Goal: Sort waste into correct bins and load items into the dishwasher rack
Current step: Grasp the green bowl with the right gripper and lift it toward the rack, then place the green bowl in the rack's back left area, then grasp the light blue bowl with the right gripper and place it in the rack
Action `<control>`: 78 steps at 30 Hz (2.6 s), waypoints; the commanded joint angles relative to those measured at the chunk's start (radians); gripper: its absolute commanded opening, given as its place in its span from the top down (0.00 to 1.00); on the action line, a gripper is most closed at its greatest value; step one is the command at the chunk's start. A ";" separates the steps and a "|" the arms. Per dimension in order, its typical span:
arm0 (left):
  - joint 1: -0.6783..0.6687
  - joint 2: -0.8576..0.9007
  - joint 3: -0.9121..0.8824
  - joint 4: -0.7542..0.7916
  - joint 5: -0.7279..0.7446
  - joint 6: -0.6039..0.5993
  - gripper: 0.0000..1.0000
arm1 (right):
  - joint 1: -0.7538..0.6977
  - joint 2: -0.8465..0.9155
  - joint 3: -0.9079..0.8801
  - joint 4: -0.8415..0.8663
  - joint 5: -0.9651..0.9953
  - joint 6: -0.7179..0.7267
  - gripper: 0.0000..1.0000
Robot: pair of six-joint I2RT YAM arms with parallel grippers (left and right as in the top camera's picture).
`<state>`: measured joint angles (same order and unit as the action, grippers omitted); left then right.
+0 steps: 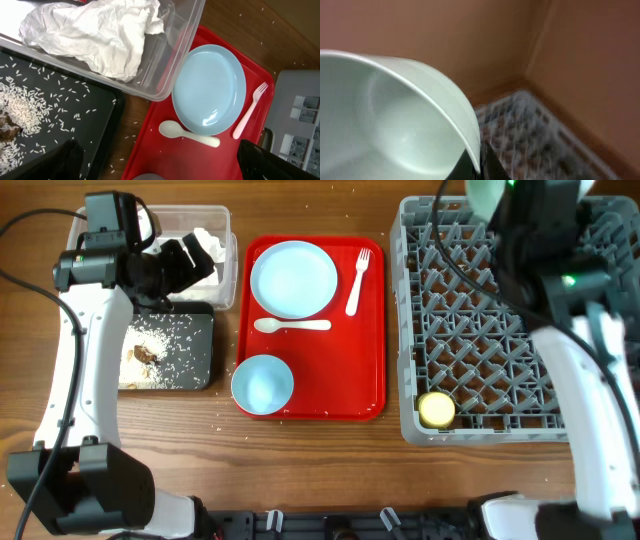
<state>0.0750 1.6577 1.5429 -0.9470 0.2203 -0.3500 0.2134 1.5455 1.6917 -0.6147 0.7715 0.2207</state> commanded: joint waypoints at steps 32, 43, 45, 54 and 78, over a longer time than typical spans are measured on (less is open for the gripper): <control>0.003 0.002 0.008 0.003 -0.009 0.002 0.00 | 0.211 0.603 -0.017 0.134 0.346 -0.636 0.00; 0.003 0.002 0.008 0.003 -0.009 0.002 0.00 | 0.232 0.255 -0.018 -0.072 -1.006 -0.120 0.00; 0.003 0.002 0.008 0.003 -0.009 0.002 0.00 | 0.244 0.288 -0.046 -0.051 -1.220 0.079 0.01; 0.003 0.002 0.008 0.003 -0.009 0.002 0.00 | 0.523 0.528 -0.246 -0.045 -1.284 0.489 0.38; 0.003 0.002 0.008 0.003 -0.009 0.002 0.00 | 0.217 -0.063 -0.244 -0.722 0.232 0.589 0.96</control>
<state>0.0750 1.6585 1.5429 -0.9436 0.2134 -0.3500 0.4282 1.3739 1.4536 -1.3319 0.7967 0.7856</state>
